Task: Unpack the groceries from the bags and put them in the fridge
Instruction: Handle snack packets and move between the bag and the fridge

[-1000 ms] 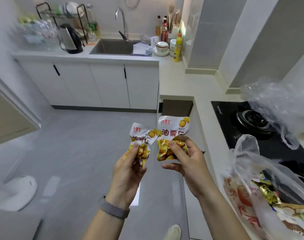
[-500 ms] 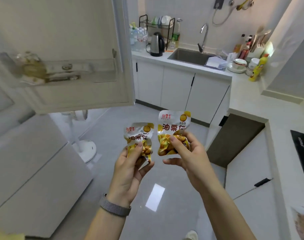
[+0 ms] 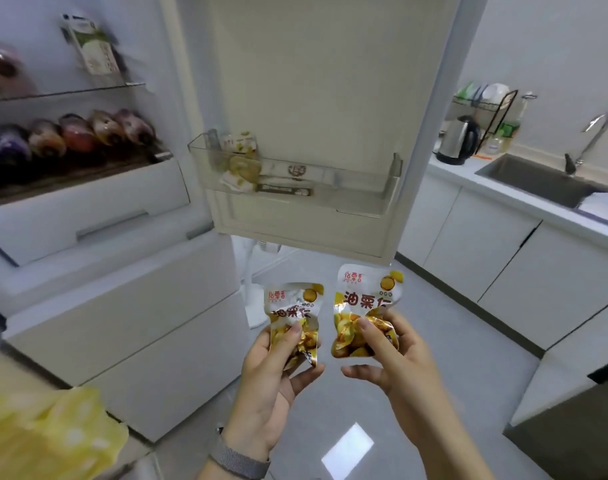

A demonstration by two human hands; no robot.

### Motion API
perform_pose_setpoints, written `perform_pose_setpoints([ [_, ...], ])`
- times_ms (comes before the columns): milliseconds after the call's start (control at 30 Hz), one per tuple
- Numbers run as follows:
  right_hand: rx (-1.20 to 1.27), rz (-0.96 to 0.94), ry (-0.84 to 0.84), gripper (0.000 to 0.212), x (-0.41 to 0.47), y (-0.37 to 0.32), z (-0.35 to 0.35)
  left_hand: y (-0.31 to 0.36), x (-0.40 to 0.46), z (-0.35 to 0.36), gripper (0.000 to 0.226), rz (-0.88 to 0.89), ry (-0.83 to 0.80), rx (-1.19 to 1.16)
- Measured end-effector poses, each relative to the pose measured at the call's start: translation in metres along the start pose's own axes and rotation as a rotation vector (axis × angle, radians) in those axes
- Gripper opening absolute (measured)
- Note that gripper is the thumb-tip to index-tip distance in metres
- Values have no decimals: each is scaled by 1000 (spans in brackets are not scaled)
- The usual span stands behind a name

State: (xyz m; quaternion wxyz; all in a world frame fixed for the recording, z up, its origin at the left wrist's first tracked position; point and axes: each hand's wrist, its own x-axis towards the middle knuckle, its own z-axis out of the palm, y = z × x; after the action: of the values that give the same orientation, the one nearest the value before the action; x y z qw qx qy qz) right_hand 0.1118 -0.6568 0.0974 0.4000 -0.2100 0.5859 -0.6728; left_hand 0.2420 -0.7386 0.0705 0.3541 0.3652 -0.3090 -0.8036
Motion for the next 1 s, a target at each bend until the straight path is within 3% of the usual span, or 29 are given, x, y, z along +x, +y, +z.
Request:
perform_pose_setpoints([
  [133, -15, 2, -93, 18, 50, -11, 16, 26, 34, 2, 40, 62, 36, -11],
  [467, -38, 10, -333, 30, 154, -65, 47, 84, 102, 34, 36, 255, 84, -45],
  [600, -82, -17, -425, 26, 173, -75, 68, 100, 112, 44, 31, 291, 59, 4],
  [867, -10, -135, -399, 35, 189, -75, 114, 135, 123, 53, 44, 383, -33, 77],
  [1000, -22, -215, -366, 26, 195, -77, 137, 151, 143, 45, 52, 430, -68, 141],
])
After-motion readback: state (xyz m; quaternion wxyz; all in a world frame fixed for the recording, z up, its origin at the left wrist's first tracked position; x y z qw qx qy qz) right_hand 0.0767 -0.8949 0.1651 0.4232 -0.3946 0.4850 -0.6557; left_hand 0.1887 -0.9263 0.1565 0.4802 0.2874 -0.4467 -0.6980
